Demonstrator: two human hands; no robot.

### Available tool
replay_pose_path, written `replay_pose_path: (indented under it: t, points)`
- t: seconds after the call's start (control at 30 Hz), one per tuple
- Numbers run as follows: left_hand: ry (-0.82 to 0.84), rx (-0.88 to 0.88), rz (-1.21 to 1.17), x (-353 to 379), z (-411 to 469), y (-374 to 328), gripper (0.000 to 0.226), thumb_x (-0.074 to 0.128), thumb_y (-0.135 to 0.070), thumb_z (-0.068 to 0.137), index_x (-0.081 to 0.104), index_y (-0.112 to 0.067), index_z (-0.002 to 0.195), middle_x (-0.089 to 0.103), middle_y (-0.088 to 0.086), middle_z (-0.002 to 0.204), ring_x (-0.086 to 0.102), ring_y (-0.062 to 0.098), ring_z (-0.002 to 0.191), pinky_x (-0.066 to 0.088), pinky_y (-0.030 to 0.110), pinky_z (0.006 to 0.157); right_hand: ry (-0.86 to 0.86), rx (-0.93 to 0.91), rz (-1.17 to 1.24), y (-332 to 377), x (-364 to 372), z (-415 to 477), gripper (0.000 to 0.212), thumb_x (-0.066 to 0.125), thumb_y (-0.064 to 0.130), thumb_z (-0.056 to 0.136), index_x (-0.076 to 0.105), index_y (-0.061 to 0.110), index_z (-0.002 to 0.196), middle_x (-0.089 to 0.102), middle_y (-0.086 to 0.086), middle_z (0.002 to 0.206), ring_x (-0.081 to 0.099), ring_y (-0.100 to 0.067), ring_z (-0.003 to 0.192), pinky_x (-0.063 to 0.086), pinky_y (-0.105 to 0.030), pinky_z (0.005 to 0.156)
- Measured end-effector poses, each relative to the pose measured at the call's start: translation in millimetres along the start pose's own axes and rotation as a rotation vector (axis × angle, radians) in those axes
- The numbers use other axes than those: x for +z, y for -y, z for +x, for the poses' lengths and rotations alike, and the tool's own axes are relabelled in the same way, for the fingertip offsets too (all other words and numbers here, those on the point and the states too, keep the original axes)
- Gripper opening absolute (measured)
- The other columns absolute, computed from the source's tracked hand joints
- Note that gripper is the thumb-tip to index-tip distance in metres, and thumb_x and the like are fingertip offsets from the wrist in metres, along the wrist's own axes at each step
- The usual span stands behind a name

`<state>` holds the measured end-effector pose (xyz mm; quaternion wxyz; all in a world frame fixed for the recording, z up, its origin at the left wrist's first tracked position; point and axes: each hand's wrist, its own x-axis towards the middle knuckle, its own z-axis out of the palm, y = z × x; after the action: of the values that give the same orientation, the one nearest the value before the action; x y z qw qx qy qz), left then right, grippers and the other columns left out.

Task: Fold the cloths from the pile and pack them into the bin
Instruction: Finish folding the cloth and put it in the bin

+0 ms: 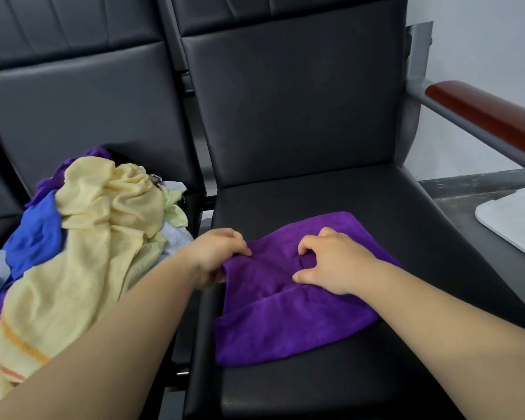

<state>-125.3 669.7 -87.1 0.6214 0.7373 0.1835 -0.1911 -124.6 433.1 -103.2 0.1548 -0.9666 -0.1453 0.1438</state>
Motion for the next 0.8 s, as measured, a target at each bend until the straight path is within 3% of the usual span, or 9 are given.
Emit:
replay_pose_path:
  t: [0.1, 0.17, 0.27, 0.33, 0.4, 0.53, 0.67, 0.73, 0.8]
  points:
    - [-0.109, 0.132, -0.037, -12.0, 9.5, -2.2, 0.033, 0.056, 0.015, 0.085, 0.052, -0.017, 0.077, 0.050, 0.004, 0.062, 0.046, 0.018, 0.050, 0.036, 0.020, 0.040, 0.002, 0.004, 0.002, -0.5, 0.4, 0.7, 0.055, 0.070, 0.068, 0.084, 0.055, 0.040, 0.129, 0.045, 0.007, 0.126, 0.050, -0.019, 0.118, 0.054, -0.041, 0.093]
    - [-0.276, 0.296, 0.197, -19.4, 18.3, -2.6, 0.028, 0.063, 0.011, 0.084, 0.055, -0.016, 0.084, 0.051, 0.001, 0.066, 0.047, 0.017, 0.055, 0.037, 0.023, 0.043, 0.007, 0.008, 0.004, -1.0, 0.1, 0.7, 0.055, 0.070, 0.068, 0.084, 0.055, 0.040, 0.128, 0.045, 0.007, 0.126, 0.050, -0.019, 0.118, 0.054, -0.041, 0.093]
    - [-0.552, 0.447, 0.643, -25.2, 24.9, 1.0, 0.024, 0.073, -0.007, 0.083, 0.057, -0.020, 0.095, 0.055, -0.005, 0.080, 0.054, 0.015, 0.070, 0.040, 0.024, 0.059, 0.013, 0.012, 0.007, -0.7, -0.5, 0.9, 0.053, 0.070, 0.069, 0.084, 0.055, 0.041, 0.127, 0.044, 0.007, 0.125, 0.049, -0.019, 0.118, 0.054, -0.040, 0.093]
    - [-0.589, 0.468, 0.762, -25.6, 26.2, 8.4, 0.026, 0.076, -0.015, 0.083, 0.057, -0.022, 0.100, 0.056, -0.004, 0.093, 0.056, 0.016, 0.083, 0.041, 0.028, 0.072, 0.028, 0.006, 0.010, 0.2, -1.8, 0.0, 0.052, 0.069, 0.069, 0.084, 0.056, 0.041, 0.126, 0.045, 0.008, 0.125, 0.050, -0.018, 0.117, 0.054, -0.039, 0.094]
    - [-0.547, 0.487, 0.805, -20.3, 22.7, 13.7, 0.022, 0.075, -0.017, 0.085, 0.060, -0.024, 0.100, 0.058, -0.005, 0.097, 0.056, 0.014, 0.085, 0.041, 0.027, 0.076, 0.050, -0.009, 0.029, 0.5, -7.2, -1.8, 0.046, 0.069, 0.064, 0.087, 0.058, 0.040, 0.124, 0.047, 0.010, 0.122, 0.052, -0.015, 0.113, 0.053, -0.037, 0.094]
    - [-0.320, 0.532, 0.772, 3.3, -4.4, 18.2, 0.018, 0.073, -0.023, 0.088, 0.059, -0.030, 0.079, 0.062, -0.010, 0.070, 0.055, 0.000, 0.062, 0.044, 0.023, 0.065, 0.071, 0.030, 0.009, -3.4, -27.1, -11.9, 0.022, 0.066, 0.047, 0.087, 0.058, 0.037, 0.105, 0.050, 0.013, 0.110, 0.056, -0.015, 0.104, 0.053, -0.037, 0.092]
    - [-0.031, 0.433, 0.928, 7.8, -35.2, 23.2, 0.021, 0.077, -0.040, 0.084, 0.063, -0.027, 0.077, 0.066, -0.009, 0.070, 0.057, 0.000, 0.058, 0.048, 0.023, 0.061, 0.176, 0.188, -0.209, -15.2, -41.2, -24.2, 0.034, 0.065, 0.042, 0.079, 0.051, 0.028, 0.106, 0.049, 0.003, 0.112, 0.050, -0.026, 0.112, 0.052, -0.043, 0.094]
    - [0.071, 0.314, 1.063, 4.1, -43.8, 26.9, 0.026, 0.080, -0.047, 0.078, 0.063, -0.028, 0.082, 0.070, -0.006, 0.079, 0.065, 0.007, 0.068, 0.055, 0.029, 0.067, 0.206, 0.234, -0.229, -20.3, -44.2, -30.0, 0.034, 0.065, 0.034, 0.077, 0.049, 0.025, 0.106, 0.052, 0.001, 0.110, 0.054, -0.026, 0.105, 0.053, -0.038, 0.085]
    - [0.122, 0.250, 1.204, 0.0, -46.9, 30.8, 0.029, 0.080, -0.046, 0.076, 0.059, -0.027, 0.080, 0.070, -0.005, 0.079, 0.064, 0.012, 0.070, 0.053, 0.029, 0.068, 0.213, 0.255, -0.187, -22.9, -43.4, -33.1, 0.023, 0.064, 0.025, 0.079, 0.051, 0.021, 0.097, 0.061, 0.000, 0.097, 0.059, -0.022, 0.084, 0.047, -0.031, 0.065]
